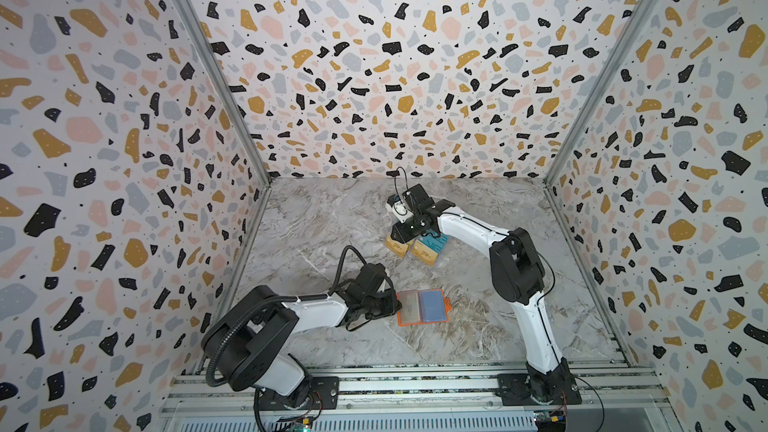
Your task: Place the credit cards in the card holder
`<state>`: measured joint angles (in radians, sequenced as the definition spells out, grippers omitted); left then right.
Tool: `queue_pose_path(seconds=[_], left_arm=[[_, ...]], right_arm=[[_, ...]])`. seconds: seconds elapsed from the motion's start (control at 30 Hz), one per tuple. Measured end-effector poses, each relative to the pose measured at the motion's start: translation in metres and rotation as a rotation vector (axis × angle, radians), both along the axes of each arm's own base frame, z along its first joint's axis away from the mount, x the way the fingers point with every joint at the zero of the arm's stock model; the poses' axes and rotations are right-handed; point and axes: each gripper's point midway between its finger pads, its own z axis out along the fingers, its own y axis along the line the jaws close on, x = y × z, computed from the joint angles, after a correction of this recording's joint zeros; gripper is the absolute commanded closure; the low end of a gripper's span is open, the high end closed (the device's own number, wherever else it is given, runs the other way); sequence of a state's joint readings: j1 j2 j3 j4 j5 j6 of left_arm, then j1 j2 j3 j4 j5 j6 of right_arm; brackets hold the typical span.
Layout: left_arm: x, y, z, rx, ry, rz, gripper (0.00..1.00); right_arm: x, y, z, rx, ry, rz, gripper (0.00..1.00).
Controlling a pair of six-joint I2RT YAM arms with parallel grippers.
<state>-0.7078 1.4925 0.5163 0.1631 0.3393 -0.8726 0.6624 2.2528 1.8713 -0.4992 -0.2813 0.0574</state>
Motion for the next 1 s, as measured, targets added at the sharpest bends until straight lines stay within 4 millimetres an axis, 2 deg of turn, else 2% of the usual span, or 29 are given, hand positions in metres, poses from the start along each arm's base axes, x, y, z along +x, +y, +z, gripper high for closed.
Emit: queue_pose_path(seconds=[0.17, 0.3, 0.6, 0.87, 1.0], left_arm=[[0.000, 0.000, 0.000, -0.001, 0.002, 0.002, 0.86], [0.000, 0.000, 0.000, -0.001, 0.002, 0.002, 0.86], [0.000, 0.000, 0.000, -0.001, 0.001, 0.002, 0.85], [0.000, 0.000, 0.000, -0.002, 0.000, 0.002, 0.84], [0.000, 0.000, 0.001, -0.002, -0.001, 0.002, 0.83]], right_arm=[[-0.007, 0.002, -0.011, -0.033, 0.009, 0.018, 0.72], [-0.008, 0.004, -0.010, -0.039, 0.000, 0.028, 0.80], [-0.005, 0.006, -0.002, -0.041, -0.029, 0.042, 0.90], [-0.002, 0.007, 0.003, -0.047, -0.049, 0.054, 0.89], [-0.003, 0.005, -0.001, -0.059, -0.043, 0.062, 0.82]])
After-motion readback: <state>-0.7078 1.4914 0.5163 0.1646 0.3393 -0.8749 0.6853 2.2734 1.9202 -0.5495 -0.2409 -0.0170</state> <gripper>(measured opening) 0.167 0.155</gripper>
